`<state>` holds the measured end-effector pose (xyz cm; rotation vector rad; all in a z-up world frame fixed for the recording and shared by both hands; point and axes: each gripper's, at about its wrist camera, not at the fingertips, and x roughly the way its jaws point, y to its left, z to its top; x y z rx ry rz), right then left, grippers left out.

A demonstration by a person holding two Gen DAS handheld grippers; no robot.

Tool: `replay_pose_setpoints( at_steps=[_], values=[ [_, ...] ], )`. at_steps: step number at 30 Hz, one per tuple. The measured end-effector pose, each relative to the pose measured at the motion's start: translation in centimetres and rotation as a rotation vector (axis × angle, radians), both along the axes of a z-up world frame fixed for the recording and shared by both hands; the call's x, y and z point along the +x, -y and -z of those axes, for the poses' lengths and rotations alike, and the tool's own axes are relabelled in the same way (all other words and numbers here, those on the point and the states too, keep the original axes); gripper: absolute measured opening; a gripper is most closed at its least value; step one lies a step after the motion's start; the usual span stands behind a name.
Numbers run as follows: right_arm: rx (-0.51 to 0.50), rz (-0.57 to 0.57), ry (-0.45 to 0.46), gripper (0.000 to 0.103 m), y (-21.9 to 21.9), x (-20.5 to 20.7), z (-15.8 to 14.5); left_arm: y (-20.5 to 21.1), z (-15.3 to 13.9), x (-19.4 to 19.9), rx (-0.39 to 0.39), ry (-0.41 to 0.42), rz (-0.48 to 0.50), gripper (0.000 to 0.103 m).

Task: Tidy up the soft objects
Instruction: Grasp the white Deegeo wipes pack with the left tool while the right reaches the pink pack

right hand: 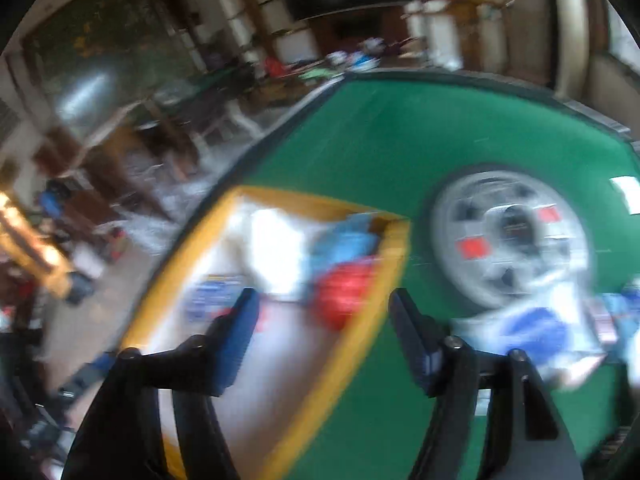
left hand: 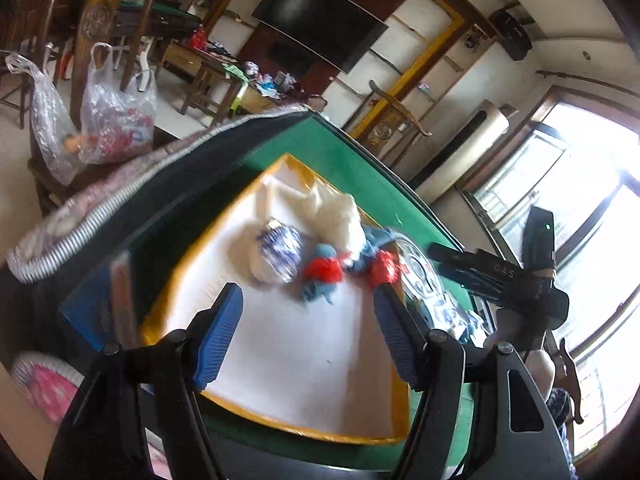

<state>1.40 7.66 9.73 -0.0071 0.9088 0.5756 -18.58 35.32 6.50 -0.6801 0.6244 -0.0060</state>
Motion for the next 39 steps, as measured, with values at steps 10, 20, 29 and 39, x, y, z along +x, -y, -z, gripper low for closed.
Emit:
replay_pose_setpoints(
  at_steps=[10, 20, 29, 39],
  values=[
    [-0.119, 0.254, -0.094, 0.066, 8.8, 8.6, 5.0, 4.5, -1.4, -0.7, 0.066, 0.006, 0.084, 0.067],
    [-0.111, -0.283, -0.208, 0.068, 4.7, 1.8, 7.0, 7.5, -2.0, -0.6, 0.116, 0.002, 0.137, 0.067],
    [0.094, 0.03, -0.012, 0.073, 15.3, 0.0, 3.4, 15.4, -1.2, 3.1, 0.135, -0.073, 0.337, 0.067],
    [0.189, 0.011, -0.207, 0.073, 11.5, 4.7, 6.7, 19.6, -2.8, 5.4, 0.13, -0.102, 0.36, 0.067]
  ],
)
